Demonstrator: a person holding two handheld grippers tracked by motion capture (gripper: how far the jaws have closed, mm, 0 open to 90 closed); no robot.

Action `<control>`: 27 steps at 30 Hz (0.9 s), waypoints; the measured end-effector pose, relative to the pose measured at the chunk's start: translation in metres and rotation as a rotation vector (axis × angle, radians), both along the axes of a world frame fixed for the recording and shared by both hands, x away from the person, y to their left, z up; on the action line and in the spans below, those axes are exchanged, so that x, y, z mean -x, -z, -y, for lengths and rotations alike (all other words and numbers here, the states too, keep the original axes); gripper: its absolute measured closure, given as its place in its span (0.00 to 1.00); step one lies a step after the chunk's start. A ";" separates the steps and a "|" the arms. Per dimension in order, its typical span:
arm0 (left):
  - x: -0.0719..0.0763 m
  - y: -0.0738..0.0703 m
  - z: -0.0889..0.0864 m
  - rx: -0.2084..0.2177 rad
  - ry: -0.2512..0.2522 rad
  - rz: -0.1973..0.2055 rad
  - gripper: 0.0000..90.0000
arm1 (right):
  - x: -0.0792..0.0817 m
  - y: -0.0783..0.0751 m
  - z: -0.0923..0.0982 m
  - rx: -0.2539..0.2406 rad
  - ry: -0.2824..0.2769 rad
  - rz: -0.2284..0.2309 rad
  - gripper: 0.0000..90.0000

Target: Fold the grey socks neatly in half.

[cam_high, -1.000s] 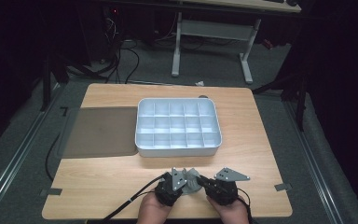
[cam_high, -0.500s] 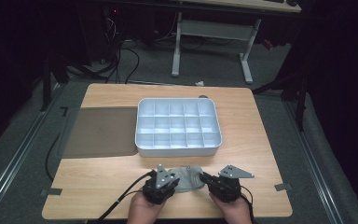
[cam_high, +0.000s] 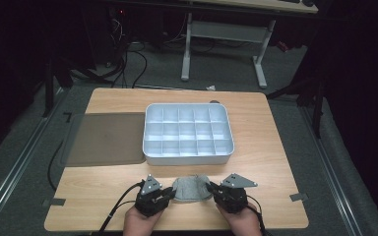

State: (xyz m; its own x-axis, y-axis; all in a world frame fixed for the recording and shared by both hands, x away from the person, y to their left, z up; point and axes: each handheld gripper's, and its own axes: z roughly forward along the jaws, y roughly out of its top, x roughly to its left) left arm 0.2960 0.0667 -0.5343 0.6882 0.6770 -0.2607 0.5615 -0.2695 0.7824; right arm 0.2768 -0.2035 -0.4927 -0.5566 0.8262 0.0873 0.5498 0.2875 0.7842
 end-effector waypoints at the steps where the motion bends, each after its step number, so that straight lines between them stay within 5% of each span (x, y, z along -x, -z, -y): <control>1: 0.000 0.000 0.000 -0.001 0.005 0.004 0.87 | 0.000 -0.001 -0.002 0.006 0.002 -0.001 0.95; 10: 0.002 0.000 -0.002 0.018 0.017 0.008 0.87 | -0.003 -0.005 -0.035 0.078 -0.034 0.010 0.95; 27: 0.002 0.000 -0.001 0.008 0.020 0.010 0.91 | -0.017 0.010 -0.072 0.090 -0.123 -0.031 0.94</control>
